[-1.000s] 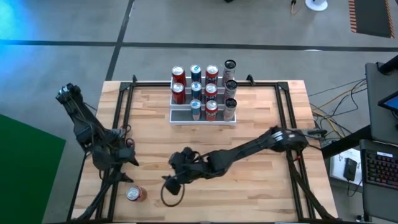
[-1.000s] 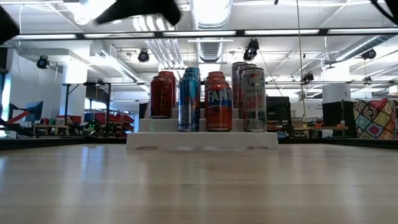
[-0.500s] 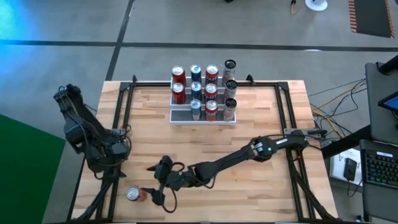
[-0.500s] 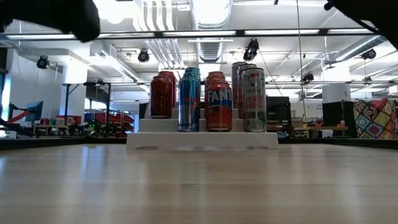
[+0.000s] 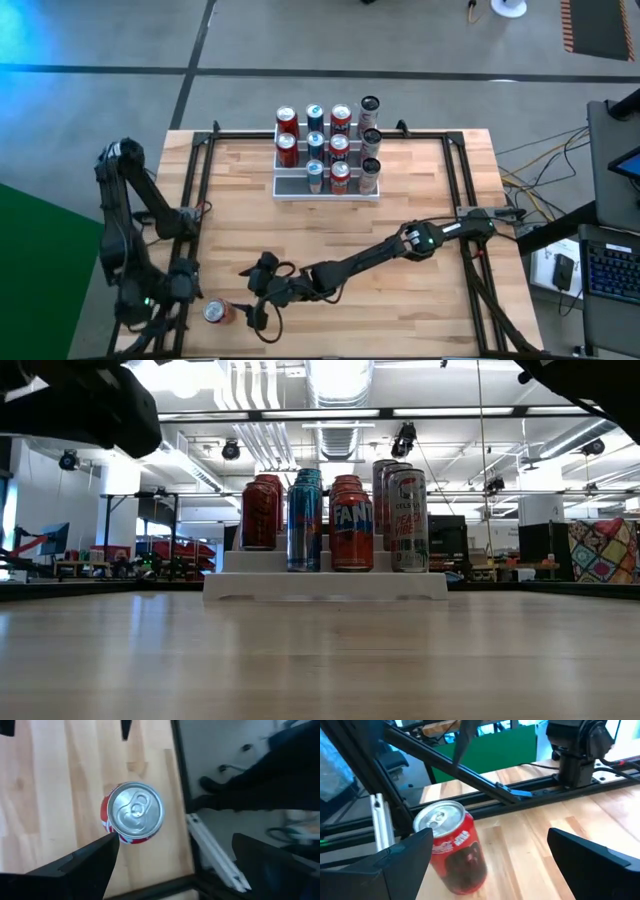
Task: Place canned beverage on shelf
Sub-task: Put the red soda can on the bottom tier of the shelf aligned with the other red soda can
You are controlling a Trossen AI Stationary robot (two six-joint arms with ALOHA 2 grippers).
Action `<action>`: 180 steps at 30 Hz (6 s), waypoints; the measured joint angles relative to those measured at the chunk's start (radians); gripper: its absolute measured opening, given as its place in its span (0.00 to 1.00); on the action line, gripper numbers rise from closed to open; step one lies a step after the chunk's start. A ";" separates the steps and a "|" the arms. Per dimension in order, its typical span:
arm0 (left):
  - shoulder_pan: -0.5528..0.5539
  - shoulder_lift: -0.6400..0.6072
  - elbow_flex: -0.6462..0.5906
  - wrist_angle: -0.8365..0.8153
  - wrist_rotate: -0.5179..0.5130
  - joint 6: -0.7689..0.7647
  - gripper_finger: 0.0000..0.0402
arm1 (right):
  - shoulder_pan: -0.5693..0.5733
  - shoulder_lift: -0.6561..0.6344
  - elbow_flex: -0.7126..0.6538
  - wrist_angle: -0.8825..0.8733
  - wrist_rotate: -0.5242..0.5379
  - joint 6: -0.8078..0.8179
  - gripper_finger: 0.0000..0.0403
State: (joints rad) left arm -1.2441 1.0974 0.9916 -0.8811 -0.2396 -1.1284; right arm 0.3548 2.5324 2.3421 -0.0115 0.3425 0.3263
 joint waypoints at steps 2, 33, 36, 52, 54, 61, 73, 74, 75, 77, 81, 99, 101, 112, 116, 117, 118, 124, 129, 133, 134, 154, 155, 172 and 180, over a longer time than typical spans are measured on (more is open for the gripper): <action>-0.022 0.045 0.000 -0.005 -0.042 0.001 0.93 | 0.001 0.000 0.000 0.001 -0.006 0.013 0.95; 0.211 0.435 -0.007 0.079 -0.302 -0.060 0.93 | 0.004 -0.149 0.000 -0.455 0.001 0.105 0.95; 0.273 0.418 -0.007 0.087 -0.306 0.002 0.93 | 0.008 -0.197 0.000 -0.560 0.028 0.138 0.95; 0.237 0.047 -0.006 0.049 -0.210 0.140 0.82 | 0.038 -0.260 -0.001 -0.674 0.121 0.146 0.95; 0.207 0.013 -0.006 0.120 -0.204 0.297 0.82 | 0.038 -0.260 -0.001 -0.672 0.121 0.142 0.95; 0.163 -0.009 -0.005 0.113 -0.158 0.483 0.82 | 0.038 -0.261 -0.001 -0.672 0.095 0.134 0.95; 0.205 0.038 -0.005 0.046 -0.035 0.633 0.82 | 0.066 -0.262 -0.001 -0.722 0.093 0.162 0.95; 0.210 0.044 -0.005 0.049 -0.035 0.650 0.82 | 0.067 -0.262 -0.001 -0.721 0.093 0.162 0.95; 0.214 0.049 -0.005 0.051 -0.035 0.667 0.82 | 0.066 -0.262 -0.001 -0.721 0.093 0.163 0.95; 0.227 0.061 -0.005 0.049 -0.033 0.700 0.82 | 0.066 -0.262 -0.001 -0.721 0.093 0.164 0.95; 0.246 0.085 -0.005 0.044 0.007 0.761 0.83 | 0.067 -0.262 -0.001 -0.720 0.093 0.164 0.95; 0.352 0.108 -0.079 0.056 0.118 0.956 0.85 | 0.076 -0.264 -0.001 -0.720 0.095 0.201 0.95; 0.351 0.108 -0.106 0.075 0.122 0.963 0.85 | 0.077 -0.264 -0.001 -0.721 0.095 0.206 0.95; 0.357 0.120 -0.191 0.217 0.135 1.044 0.79 | 0.077 -0.264 -0.001 -0.721 0.095 0.217 0.95; 0.372 0.122 -0.216 0.272 0.146 1.032 0.74 | 0.077 -0.267 -0.001 -0.730 0.095 0.227 0.95; 0.384 0.122 -0.217 0.274 0.151 1.018 0.73 | 0.077 -0.268 0.004 -0.746 0.096 0.233 0.95; 0.398 0.122 -0.217 0.275 0.154 0.998 0.73 | 0.077 -0.272 0.006 -0.761 0.100 0.238 0.95; 0.558 0.115 -0.197 0.247 0.149 0.918 0.73 | 0.077 -0.330 0.007 -0.837 0.123 0.261 0.95; 0.782 0.111 -0.167 0.214 0.148 0.937 0.73 | 0.077 -0.411 0.008 -0.931 0.203 0.295 0.95; 1.011 0.111 -0.152 0.157 0.144 0.961 0.73 | 0.077 -0.481 0.009 -1.094 0.282 0.397 0.95; 1.069 0.111 -0.141 0.153 0.144 0.966 0.73 | 0.077 -0.498 0.009 -1.139 0.293 0.429 0.95; 1.578 0.314 0.129 0.112 0.112 1.035 0.73 | 0.068 -0.608 0.007 -1.558 0.392 0.716 0.95; 1.578 0.333 0.146 0.104 0.100 1.025 0.73 | 0.067 -0.615 0.007 -1.558 0.392 0.702 0.95; 1.589 0.394 0.218 0.099 0.038 0.861 0.74 | 0.068 -0.831 -0.159 -1.560 0.391 0.642 0.95; 1.588 0.393 0.208 0.121 0.013 0.831 0.74 | 0.068 -0.960 -0.332 -1.557 0.391 0.734 0.95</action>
State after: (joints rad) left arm 0.3439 1.4908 1.2001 -0.7599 -0.2268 -0.2971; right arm 0.4229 1.5728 2.0102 -1.5685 0.7337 1.0599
